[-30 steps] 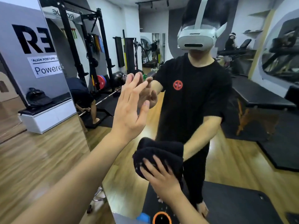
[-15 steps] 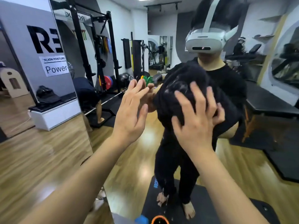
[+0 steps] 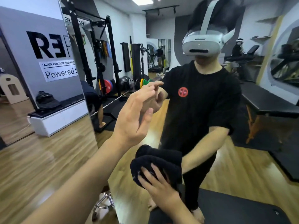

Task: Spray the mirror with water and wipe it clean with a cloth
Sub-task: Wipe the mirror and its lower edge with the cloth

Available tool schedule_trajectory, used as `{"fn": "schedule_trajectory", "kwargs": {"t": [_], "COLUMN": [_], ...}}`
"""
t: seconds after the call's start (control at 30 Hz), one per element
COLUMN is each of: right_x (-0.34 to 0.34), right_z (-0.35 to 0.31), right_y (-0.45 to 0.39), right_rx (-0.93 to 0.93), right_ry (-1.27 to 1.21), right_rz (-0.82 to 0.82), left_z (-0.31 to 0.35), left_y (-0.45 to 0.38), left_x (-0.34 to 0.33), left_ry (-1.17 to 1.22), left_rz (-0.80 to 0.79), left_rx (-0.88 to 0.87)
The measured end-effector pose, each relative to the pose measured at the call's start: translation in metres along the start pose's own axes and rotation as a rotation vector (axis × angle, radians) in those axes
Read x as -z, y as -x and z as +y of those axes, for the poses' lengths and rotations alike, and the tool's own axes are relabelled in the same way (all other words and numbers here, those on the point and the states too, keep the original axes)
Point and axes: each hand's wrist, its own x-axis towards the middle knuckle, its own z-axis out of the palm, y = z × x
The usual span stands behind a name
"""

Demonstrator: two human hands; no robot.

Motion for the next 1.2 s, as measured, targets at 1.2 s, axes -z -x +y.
{"fn": "schedule_trajectory", "kwargs": {"t": [1.2], "right_x": [0.056], "right_z": [-0.023], "right_y": [-0.167], "right_rx": [-0.037], "right_ry": [-0.1], "right_rz": [0.243], "left_z": [-0.106], "left_y": [0.068], "left_x": [0.09], "left_ry": [-0.049], "left_rz": [0.258], "left_rx": [0.241]}}
